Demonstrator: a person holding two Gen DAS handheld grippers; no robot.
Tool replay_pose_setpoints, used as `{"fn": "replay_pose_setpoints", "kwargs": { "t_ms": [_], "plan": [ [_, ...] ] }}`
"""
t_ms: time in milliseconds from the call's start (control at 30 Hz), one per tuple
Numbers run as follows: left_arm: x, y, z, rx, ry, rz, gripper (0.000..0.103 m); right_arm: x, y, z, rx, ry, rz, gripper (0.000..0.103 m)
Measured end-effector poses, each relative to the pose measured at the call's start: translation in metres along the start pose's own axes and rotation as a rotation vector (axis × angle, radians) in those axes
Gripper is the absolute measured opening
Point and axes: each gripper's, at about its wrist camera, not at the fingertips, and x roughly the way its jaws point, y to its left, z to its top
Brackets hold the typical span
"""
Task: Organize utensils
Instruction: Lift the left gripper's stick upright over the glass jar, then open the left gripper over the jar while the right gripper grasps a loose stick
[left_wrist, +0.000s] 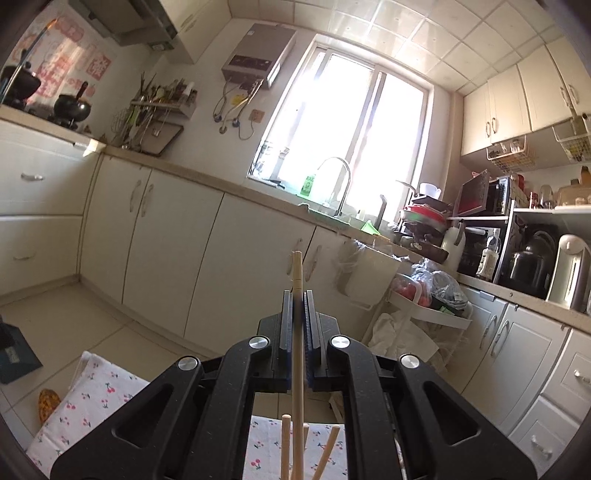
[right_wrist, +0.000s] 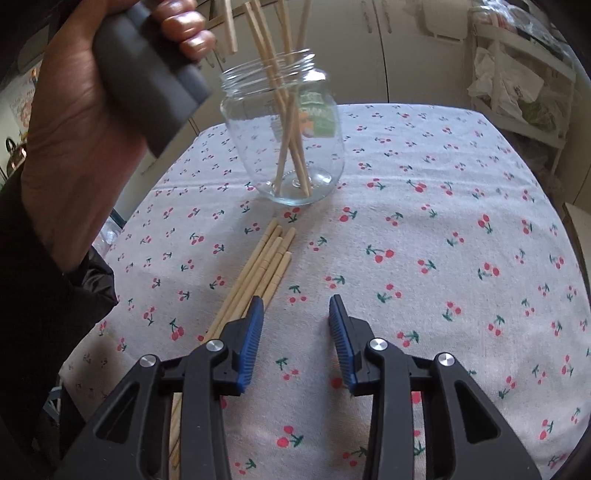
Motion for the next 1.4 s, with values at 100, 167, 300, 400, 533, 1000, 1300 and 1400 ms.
{"fn": "replay_pose_setpoints", "kwargs": {
  "t_ms": [100, 167, 300, 400, 533, 1000, 1300, 1400],
  "plan": [
    [-0.001, -0.003, -0.005, 0.023, 0.006, -0.002, 0.005, 0.004, 0.006, 0.003, -0.02, 0.004, -0.007, 0.037],
    [-0.001, -0.003, -0.01, 0.035, 0.015, -0.004, 0.005, 0.007, 0.01, 0.006, -0.034, 0.008, -0.015, 0.036],
    [-0.003, -0.001, -0.02, 0.047, 0.041, -0.014, 0.005, 0.008, 0.015, 0.007, -0.079, 0.018, -0.034, 0.035],
    [-0.008, 0.001, -0.026, 0.069, 0.058, -0.024, 0.005, 0.005, 0.008, 0.005, -0.079, 0.03, -0.032, 0.03],
    [-0.013, 0.003, -0.035, 0.104, 0.104, -0.04, 0.005, 0.005, 0.015, 0.004, -0.131, 0.047, -0.081, 0.029],
    [-0.044, 0.024, -0.022, 0.134, 0.218, -0.066, 0.032, -0.004, 0.005, -0.006, -0.024, 0.087, -0.01, 0.005],
    [-0.083, 0.066, -0.028, 0.08, 0.287, 0.013, 0.054, -0.059, -0.046, 0.012, 0.33, -0.137, 0.19, 0.005],
    [-0.09, 0.075, -0.041, 0.073, 0.336, 0.039, 0.056, -0.084, -0.049, 0.038, 0.341, -0.307, 0.191, 0.005]
  ]
}}
